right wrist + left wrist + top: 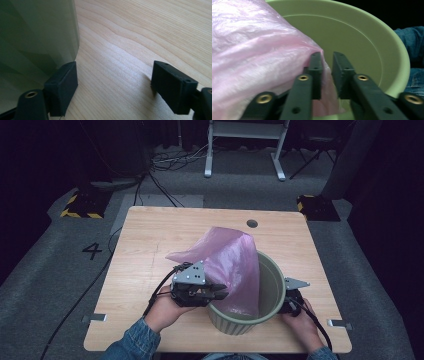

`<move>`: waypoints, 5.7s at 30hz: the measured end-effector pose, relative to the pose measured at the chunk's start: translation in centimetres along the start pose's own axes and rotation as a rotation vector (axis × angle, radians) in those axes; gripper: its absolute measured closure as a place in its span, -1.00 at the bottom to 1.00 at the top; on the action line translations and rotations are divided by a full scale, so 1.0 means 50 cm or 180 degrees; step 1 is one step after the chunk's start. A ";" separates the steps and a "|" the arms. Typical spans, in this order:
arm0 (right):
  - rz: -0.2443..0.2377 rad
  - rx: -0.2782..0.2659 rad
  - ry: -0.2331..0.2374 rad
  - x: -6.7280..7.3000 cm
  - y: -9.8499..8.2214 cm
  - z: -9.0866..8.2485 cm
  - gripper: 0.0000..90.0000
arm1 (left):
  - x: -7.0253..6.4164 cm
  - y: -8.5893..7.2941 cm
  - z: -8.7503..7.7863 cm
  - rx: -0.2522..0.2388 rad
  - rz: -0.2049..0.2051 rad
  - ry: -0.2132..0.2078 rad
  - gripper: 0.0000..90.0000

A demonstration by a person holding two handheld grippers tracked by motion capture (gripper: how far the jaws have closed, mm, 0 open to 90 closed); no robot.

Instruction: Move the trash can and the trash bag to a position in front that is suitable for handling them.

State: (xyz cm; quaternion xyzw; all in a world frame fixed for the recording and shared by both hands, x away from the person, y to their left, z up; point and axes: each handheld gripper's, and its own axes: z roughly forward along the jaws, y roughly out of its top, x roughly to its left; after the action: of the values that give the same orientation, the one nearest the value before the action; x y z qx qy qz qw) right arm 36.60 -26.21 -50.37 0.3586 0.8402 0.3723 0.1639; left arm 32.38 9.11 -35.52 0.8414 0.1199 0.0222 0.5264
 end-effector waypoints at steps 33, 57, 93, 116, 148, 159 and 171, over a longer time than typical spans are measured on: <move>0.0034 -0.0183 -0.0033 -0.060 0.065 -0.124 0.01 | 0.007 -0.087 -0.134 -0.0363 -0.0396 0.0941 -0.13; 0.0043 -0.0294 0.0093 -0.066 0.099 -0.162 -0.03 | 0.137 -0.129 -0.051 -0.0056 -0.0405 0.1640 -0.24; -0.0092 -0.0894 0.0325 -0.046 0.207 -0.289 0.12 | 0.115 0.013 -0.084 -0.0751 -0.0045 0.1478 0.99; -0.0677 -0.0668 0.0757 0.060 0.314 -0.288 0.76 | 0.071 0.032 -0.087 -0.0847 0.0137 0.1216 0.98; -0.0874 -0.0467 0.0893 0.132 0.281 -0.335 0.12 | -0.021 0.025 -0.017 -0.0491 0.0450 0.0658 0.98; -0.1024 -0.0224 0.1027 0.185 0.301 -0.278 0.19 | -0.055 0.056 -0.014 -0.0557 0.0628 0.0566 0.96; -0.1076 0.0038 0.0941 0.207 0.306 -0.253 0.18 | -0.076 0.065 0.012 -0.0394 0.0770 0.0462 0.93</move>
State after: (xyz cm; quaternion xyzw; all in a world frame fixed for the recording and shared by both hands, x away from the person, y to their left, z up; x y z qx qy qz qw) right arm 29.97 -18.02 -30.64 0.1551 0.9054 0.3831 0.0970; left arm 29.38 6.37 -32.56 0.8118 0.0537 0.1536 0.5608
